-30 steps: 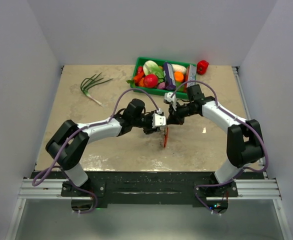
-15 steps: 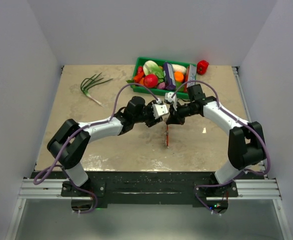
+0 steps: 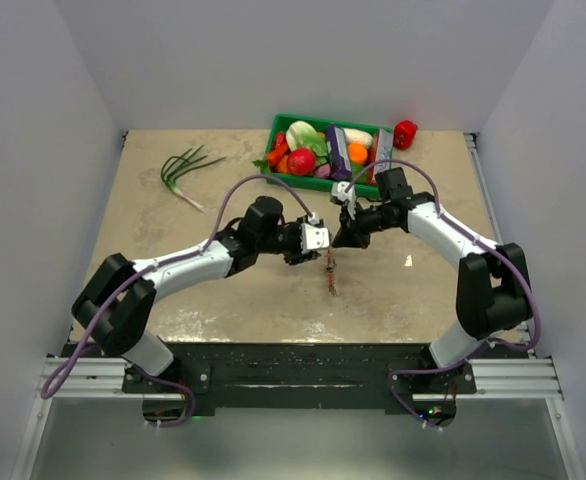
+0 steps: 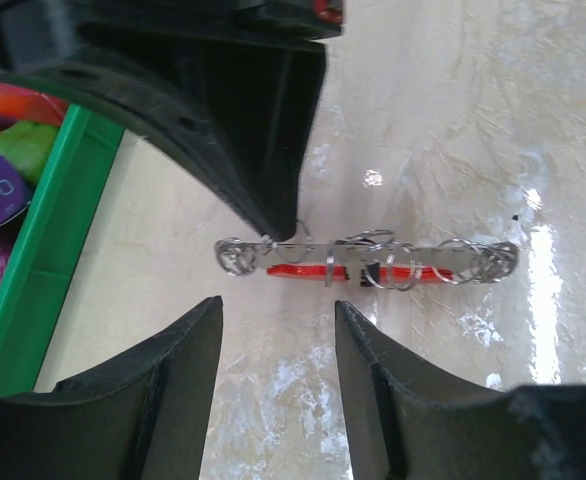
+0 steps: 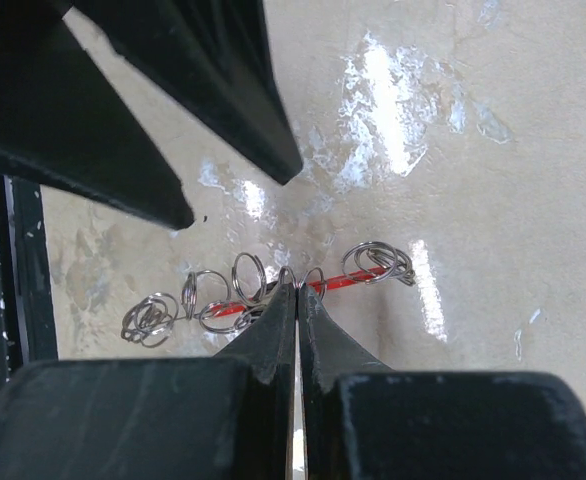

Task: Remove the keys from the keyring

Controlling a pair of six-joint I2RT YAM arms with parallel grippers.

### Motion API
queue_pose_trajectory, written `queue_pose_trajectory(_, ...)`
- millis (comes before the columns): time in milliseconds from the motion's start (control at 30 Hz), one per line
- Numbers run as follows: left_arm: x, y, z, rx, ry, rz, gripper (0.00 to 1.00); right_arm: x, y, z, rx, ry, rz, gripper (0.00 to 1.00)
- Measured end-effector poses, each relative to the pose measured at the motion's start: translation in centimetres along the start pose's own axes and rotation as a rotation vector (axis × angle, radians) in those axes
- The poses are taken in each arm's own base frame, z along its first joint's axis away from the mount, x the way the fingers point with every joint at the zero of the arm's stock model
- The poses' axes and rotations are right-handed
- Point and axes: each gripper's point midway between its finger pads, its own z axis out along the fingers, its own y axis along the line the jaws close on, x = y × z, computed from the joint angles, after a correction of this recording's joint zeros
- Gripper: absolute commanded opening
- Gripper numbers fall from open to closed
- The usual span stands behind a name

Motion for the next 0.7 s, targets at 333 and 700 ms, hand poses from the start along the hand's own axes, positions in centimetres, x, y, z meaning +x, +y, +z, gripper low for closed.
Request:
queue_pose_trajectory(333,0.0,-3.8,1.8,0.073,0.051,0.079,0.53,-0.4,-0.4,0.0,0.019,-0.014,0.024,0.00)
queue_pose_trajectory(700,1.4,-3.5,2.4,0.001,0.122,0.106,0.50,-0.6,-0.9,0.0,0.046,-0.014,0.040,0.00)
